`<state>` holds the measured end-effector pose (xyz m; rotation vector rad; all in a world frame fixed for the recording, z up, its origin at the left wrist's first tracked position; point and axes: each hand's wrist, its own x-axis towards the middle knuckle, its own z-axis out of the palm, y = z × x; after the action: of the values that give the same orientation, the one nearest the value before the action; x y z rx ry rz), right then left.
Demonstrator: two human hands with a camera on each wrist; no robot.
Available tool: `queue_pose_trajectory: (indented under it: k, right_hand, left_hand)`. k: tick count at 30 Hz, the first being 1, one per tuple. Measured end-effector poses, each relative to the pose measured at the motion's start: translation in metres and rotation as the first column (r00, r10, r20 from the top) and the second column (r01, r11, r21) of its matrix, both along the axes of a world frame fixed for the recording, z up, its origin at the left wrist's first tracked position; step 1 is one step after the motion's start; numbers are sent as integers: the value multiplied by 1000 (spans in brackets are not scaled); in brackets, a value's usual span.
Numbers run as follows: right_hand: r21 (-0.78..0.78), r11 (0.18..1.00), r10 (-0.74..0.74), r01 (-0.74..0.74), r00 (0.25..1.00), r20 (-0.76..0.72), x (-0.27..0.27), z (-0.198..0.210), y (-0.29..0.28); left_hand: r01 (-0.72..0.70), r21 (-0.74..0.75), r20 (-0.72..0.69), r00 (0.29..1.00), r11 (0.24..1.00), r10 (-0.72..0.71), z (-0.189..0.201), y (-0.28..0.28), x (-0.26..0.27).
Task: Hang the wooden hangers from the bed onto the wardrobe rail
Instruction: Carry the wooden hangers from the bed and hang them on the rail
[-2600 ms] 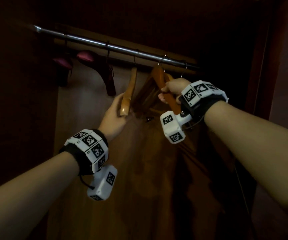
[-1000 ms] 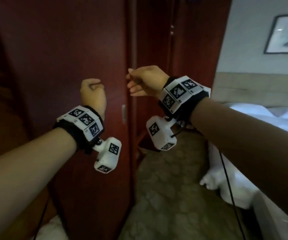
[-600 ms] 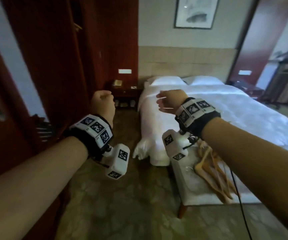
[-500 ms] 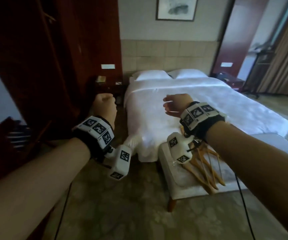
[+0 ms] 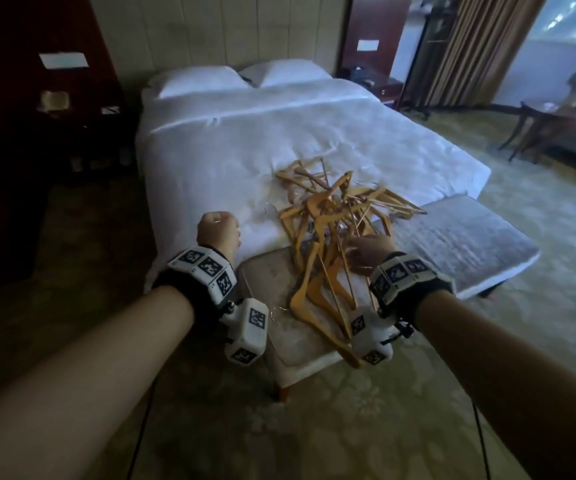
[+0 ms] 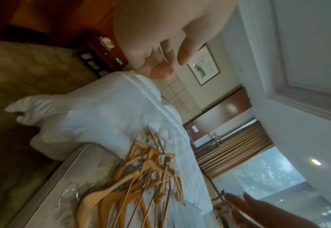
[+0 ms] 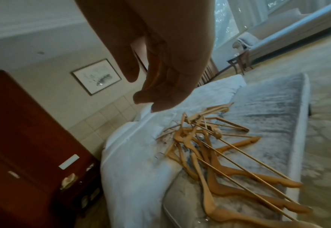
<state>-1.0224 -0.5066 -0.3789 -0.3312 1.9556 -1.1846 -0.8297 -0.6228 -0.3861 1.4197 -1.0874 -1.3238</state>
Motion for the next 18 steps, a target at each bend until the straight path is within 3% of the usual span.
queue_pose_trajectory:
  k: [6, 13, 18]
  right_hand:
    - [185, 983, 14, -11, 1000, -13, -74, -108, -24]
    - [361, 903, 228, -233, 972, 59, -96, -253, -57]
    - [499, 779, 415, -380, 909, 46, -106, -337, -70]
  left_hand:
    - [7, 129, 71, 997, 992, -17, -86, -25, -60]
    - [-156, 314, 142, 983, 937, 116, -198, -33, -81]
    - [-265, 379, 219, 957, 887, 193, -287, -28, -86]
